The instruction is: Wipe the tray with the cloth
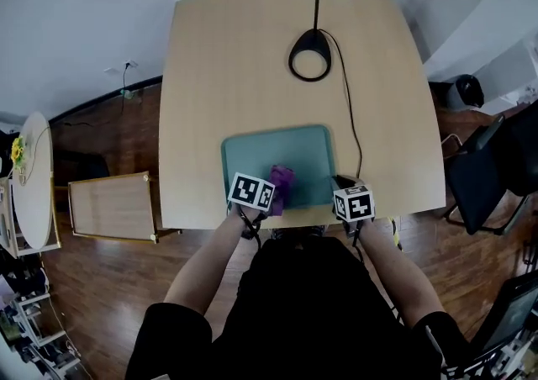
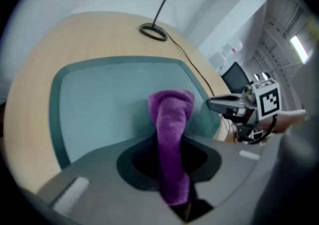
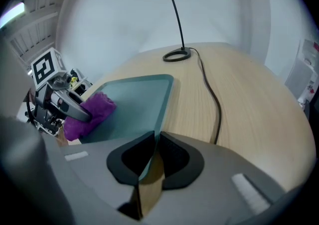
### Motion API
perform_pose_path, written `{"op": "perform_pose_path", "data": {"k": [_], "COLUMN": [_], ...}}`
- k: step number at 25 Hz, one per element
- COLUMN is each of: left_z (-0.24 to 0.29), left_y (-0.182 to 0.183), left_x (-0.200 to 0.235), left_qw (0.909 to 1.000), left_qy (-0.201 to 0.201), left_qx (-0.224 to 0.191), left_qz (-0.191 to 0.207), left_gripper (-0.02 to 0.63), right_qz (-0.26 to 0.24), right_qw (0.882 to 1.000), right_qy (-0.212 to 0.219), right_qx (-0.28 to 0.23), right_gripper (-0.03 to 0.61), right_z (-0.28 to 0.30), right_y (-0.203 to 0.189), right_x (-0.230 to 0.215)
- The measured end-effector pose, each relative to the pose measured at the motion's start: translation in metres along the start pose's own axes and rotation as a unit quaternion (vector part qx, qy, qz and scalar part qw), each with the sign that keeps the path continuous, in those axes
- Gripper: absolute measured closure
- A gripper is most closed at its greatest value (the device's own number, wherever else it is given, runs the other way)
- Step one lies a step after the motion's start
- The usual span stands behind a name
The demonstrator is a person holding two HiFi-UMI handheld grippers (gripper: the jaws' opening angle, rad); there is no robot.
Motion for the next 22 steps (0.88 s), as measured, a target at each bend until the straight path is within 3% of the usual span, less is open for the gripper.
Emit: {"op": "perform_pose_path", "data": {"k": [6, 10, 13, 15, 18, 22], "left_z": [-0.049, -0.074, -0.072, -0.057, -0.024, 0.014], "left_y": [-0.05, -0.065, -0.066, -0.059, -0.031, 0.007], "left_x": [0.065, 0.089, 0.079, 0.057, 0.016, -0.035], "left_qw": [0.9916, 0.9842, 0.9861, 0.9903, 0.996, 0.9998], "left_qy": [0.051, 0.079, 0.11, 0.11, 0.078, 0.011], "left_qx": [-0.045, -0.068, -0.051, -0.032, -0.021, -0.013], "left_qz": [-0.11, -0.143, -0.114, -0.079, -0.038, -0.013], "left_gripper": [0.502, 0.502, 0.502, 0.502, 0.502, 0.502], "right_qz": [-0.002, -0.004, -0.001, 0.002, 0.004, 0.006], "right_qw": [1.0, 1.0, 1.0, 1.0, 1.0, 1.0], "right_qy": [-0.003, -0.003, -0.004, -0.004, -0.004, -0.004], "right_qx": [0.005, 0.008, 0.007, 0.004, 0.0, -0.006], "right_gripper": [0.541, 0.54, 0.54, 0.54, 0.54, 0.541], "right_z": [-0.001, 0.001, 0.0, 0.0, 0.0, -0.001], "right_y": [0.0, 0.002, 0.002, 0.002, 0.005, 0.002], "right_x": [-0.004, 0.001, 0.002, 0.002, 0.0, 0.006]}}
Point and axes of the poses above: the fingertips, and each gripper's own axes: z forward along the fingers, x to its left, y out of its top, the point moved 4 cm from there along -z, backward along the fingers, and after that the axes turned 10 degrees about z, right-handed, at the moved point
